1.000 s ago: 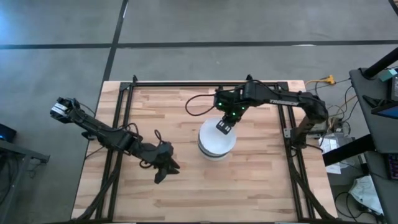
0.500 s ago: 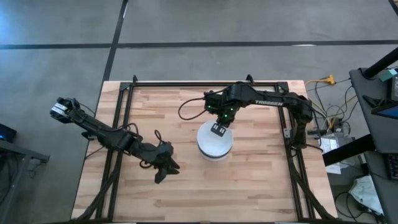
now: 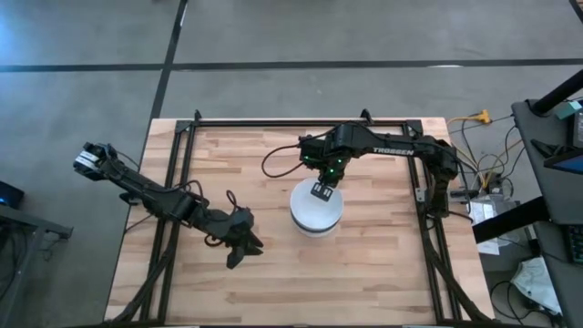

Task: Nest bowls inside each other
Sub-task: Stack the white bowl on the gray bowl

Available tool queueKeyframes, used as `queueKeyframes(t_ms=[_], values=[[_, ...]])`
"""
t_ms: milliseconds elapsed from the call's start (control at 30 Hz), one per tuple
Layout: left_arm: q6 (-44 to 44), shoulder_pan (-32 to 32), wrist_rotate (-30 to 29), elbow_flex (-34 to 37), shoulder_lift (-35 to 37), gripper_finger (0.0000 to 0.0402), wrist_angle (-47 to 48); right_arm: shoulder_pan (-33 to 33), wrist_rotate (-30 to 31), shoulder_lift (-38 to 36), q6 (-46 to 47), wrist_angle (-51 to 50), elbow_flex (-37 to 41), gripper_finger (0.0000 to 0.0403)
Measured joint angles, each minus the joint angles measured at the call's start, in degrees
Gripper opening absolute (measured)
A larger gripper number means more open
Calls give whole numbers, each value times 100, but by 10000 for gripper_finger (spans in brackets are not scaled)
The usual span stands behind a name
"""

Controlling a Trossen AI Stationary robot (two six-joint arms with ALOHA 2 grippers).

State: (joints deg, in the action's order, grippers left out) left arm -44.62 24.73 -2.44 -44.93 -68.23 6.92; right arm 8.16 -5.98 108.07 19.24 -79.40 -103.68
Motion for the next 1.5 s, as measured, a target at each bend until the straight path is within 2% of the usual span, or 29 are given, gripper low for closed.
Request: queueKeyframes(t_ms=[767, 867, 1167, 1500], values=[[2, 2, 2, 0, 0, 111, 0, 0, -70, 0, -127, 33, 116, 10], [2, 2, 2, 0, 0, 111, 0, 0, -68, 2, -62, 33, 118, 23], [4, 2, 2, 0, 0, 111, -1, -4, -78, -5, 175, 30, 118, 99], [56, -142, -114, -4, -2, 111, -93, 2, -16, -145, 177, -112, -468, 115]])
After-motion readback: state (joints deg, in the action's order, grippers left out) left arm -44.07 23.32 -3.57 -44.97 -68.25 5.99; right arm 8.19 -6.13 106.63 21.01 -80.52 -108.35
